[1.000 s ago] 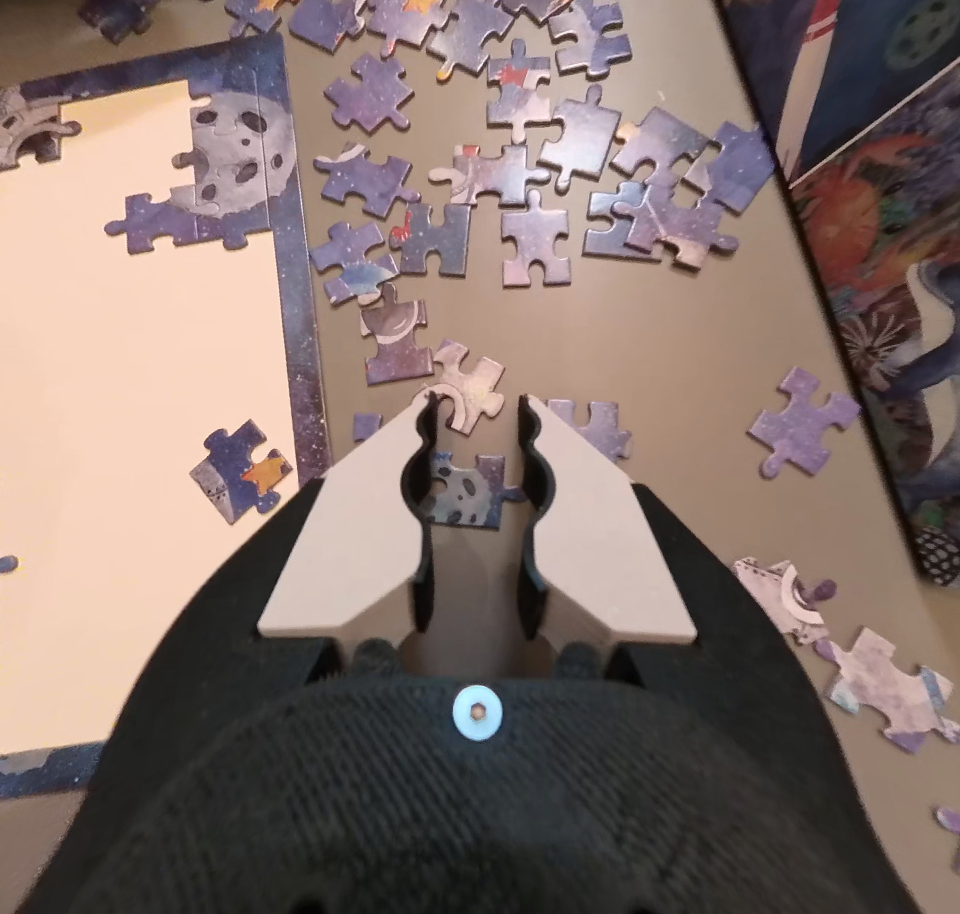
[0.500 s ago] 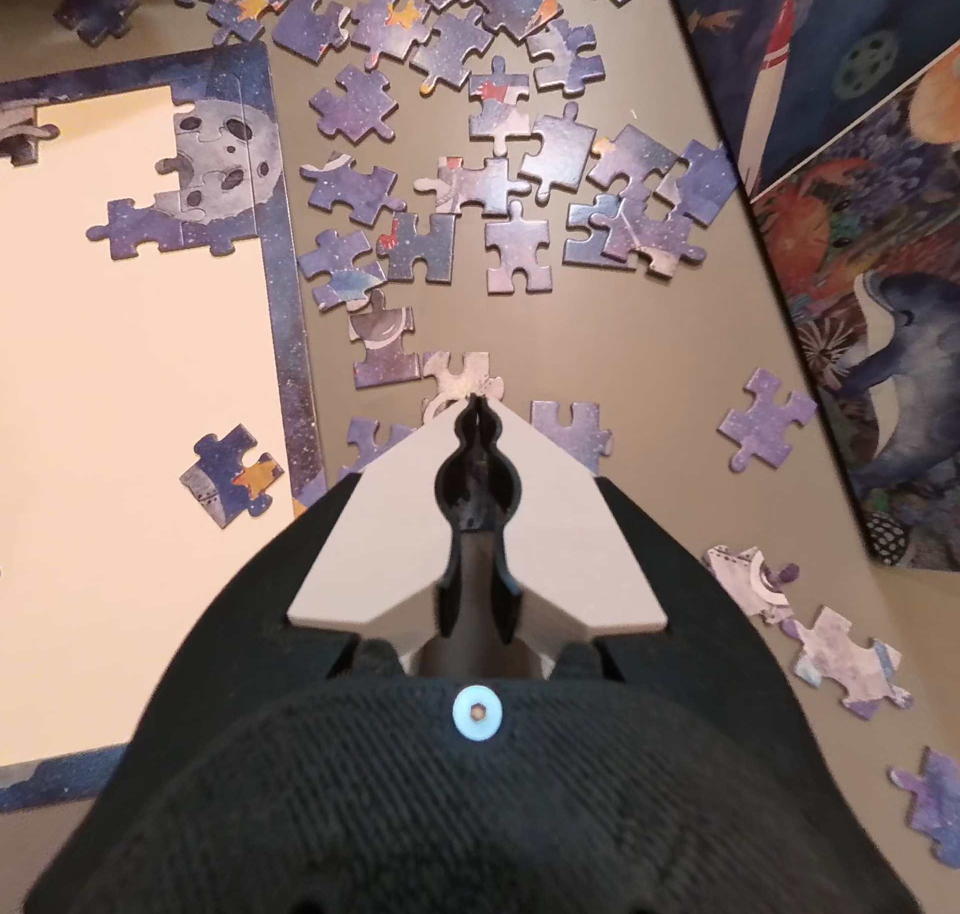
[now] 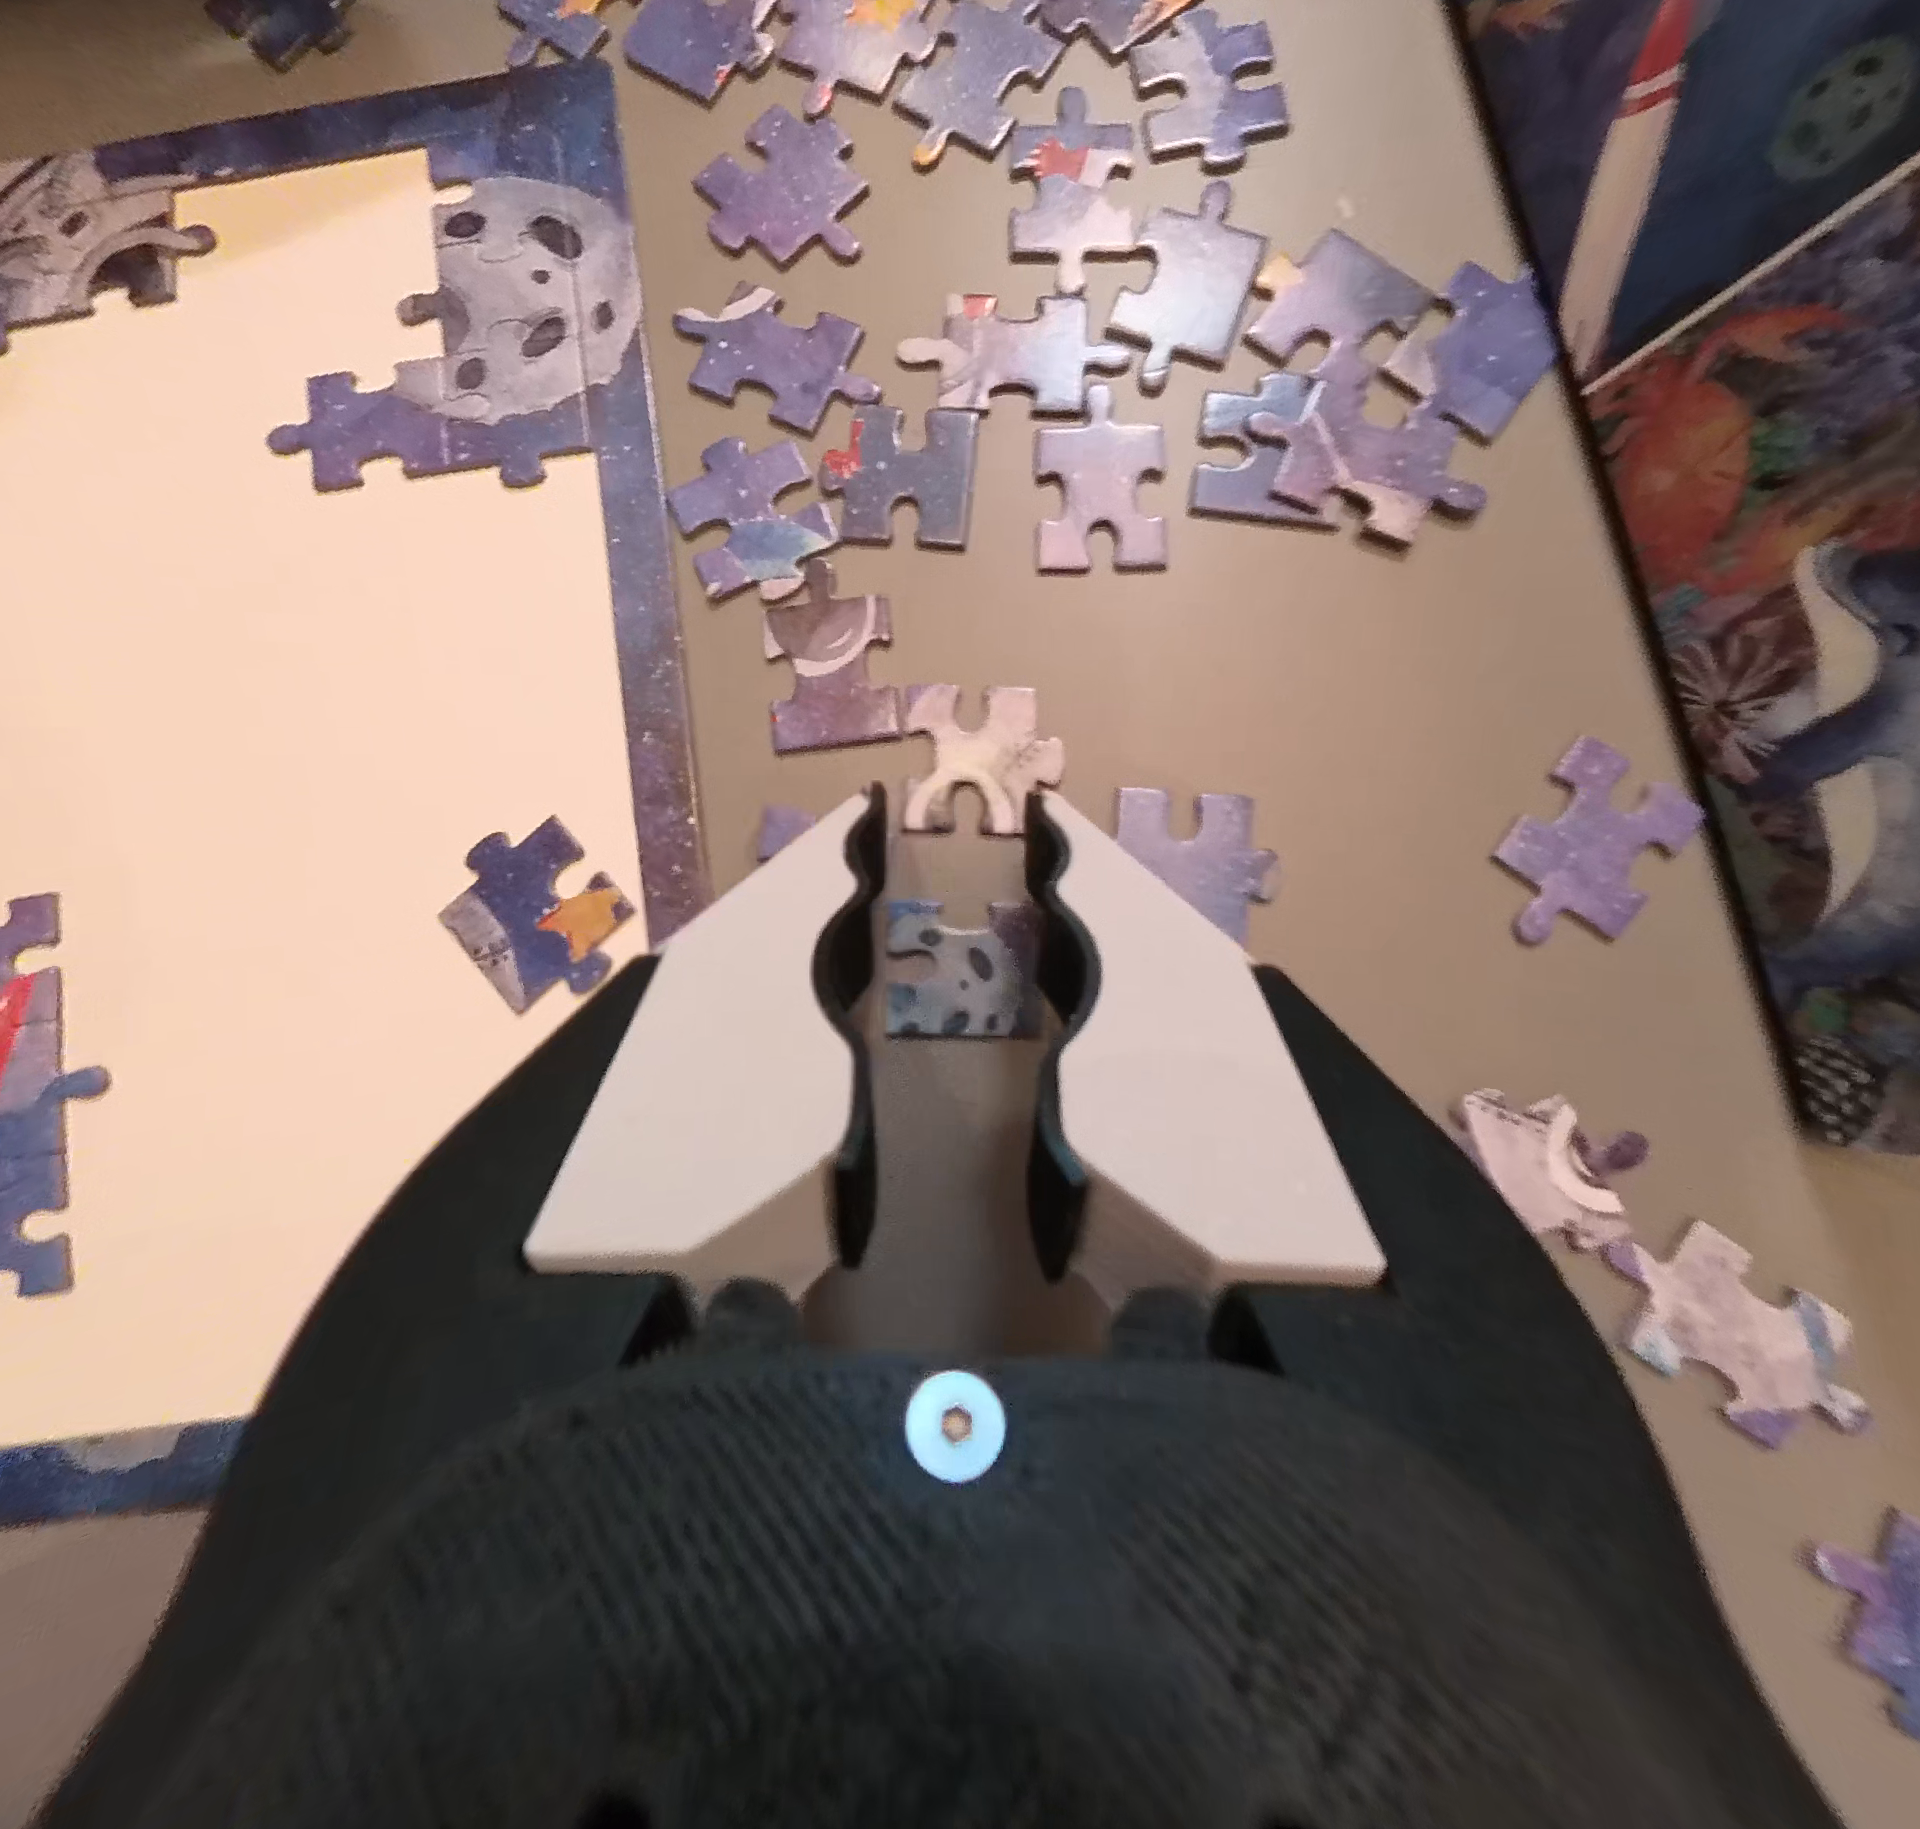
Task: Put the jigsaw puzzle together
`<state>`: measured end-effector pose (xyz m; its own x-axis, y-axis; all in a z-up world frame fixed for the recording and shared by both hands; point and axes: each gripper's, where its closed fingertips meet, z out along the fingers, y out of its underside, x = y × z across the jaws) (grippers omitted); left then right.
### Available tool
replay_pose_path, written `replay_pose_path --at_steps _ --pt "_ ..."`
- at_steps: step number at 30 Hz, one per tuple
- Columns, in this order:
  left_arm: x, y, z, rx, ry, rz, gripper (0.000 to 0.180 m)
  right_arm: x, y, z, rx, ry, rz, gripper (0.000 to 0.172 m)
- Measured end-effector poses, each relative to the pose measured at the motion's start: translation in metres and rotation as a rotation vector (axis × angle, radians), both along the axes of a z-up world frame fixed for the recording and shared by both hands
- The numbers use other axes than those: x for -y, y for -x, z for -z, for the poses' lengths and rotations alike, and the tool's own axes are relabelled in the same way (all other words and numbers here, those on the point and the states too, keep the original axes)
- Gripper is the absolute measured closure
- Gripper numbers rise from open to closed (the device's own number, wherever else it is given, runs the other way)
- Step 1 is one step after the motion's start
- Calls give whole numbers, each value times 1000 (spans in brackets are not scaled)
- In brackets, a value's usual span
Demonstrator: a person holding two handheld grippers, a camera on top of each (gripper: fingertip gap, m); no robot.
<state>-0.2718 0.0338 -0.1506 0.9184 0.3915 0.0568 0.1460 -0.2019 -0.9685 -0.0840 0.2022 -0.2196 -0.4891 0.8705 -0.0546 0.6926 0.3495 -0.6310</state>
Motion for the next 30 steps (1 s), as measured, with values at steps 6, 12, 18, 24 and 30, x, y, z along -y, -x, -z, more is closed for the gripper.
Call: replay_pose_path --at_steps 6,12,18,24,30 --pt "0 0 0 0 -1 0 136 0 3 9 6 -64 -9 141" --pt "0 0 0 -2 1 0 136 -2 4 9 2 -56 7 147" --pt "0 0 0 -1 0 0 136 -2 4 9 2 -56 5 147" --pt "0 0 0 -1 1 1 136 -3 4 7 -4 -54 6 147" --pt "0 0 0 -1 1 1 136 -1 6 -4 -41 -36 5 148"
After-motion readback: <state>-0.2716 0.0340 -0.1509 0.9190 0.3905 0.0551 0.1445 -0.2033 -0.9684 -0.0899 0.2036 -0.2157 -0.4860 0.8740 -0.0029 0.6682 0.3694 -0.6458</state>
